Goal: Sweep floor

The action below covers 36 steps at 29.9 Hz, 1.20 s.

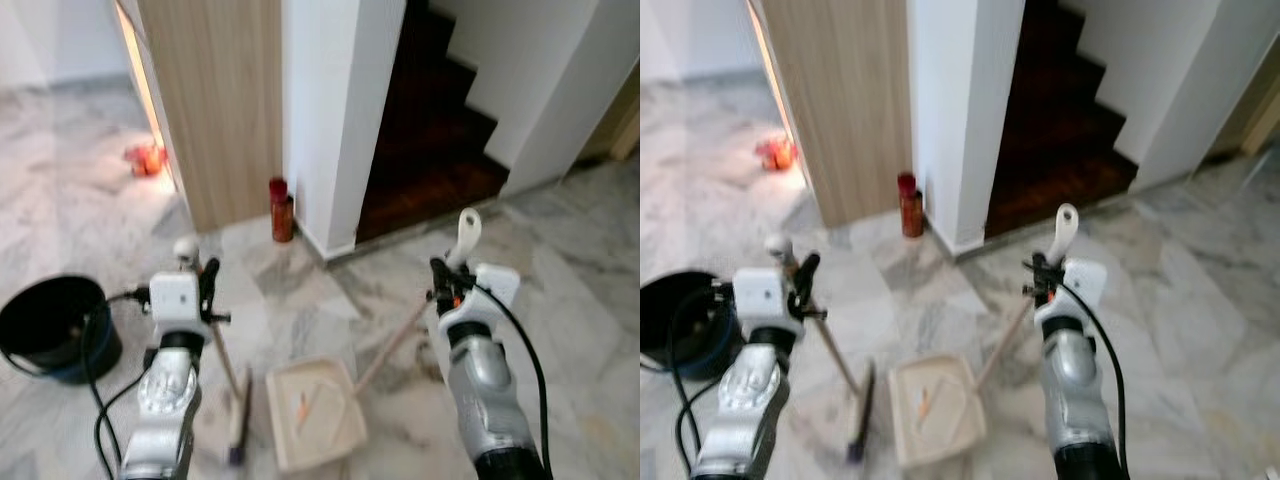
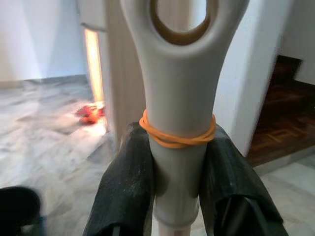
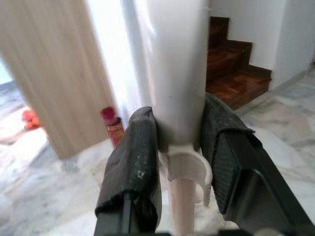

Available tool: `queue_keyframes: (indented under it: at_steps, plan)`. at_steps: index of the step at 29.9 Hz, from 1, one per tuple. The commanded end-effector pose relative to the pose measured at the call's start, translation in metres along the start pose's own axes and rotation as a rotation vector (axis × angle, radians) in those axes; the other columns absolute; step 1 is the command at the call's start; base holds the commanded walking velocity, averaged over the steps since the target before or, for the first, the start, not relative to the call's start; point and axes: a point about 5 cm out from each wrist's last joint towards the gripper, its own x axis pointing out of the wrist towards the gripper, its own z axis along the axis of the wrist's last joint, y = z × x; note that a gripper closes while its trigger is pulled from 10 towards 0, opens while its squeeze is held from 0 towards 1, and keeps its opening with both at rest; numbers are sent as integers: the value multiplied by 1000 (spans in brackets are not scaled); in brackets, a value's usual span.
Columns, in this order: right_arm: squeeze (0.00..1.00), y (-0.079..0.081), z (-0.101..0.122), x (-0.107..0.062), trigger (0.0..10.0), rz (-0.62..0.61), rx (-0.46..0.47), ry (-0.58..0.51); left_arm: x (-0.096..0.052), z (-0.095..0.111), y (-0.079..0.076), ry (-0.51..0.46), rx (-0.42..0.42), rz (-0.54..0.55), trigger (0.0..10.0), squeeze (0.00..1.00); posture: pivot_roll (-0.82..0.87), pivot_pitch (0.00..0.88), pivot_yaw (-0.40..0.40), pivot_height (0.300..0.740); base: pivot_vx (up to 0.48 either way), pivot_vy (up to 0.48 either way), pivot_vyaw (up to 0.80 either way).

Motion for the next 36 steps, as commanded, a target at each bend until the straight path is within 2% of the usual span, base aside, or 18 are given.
queue_keyframes:
  at_steps: [1,36]
  plan:
    - [0,-2,16,5,10000,-4,15,-66,5,12,1,-60,21,0,10000,0,80,8,-55,740,0,412,0]
    - [0,1,17,7,10000,-3,19,-64,7,13,0,-59,16,2,10000,0,79,40,-58,740,0,414,0]
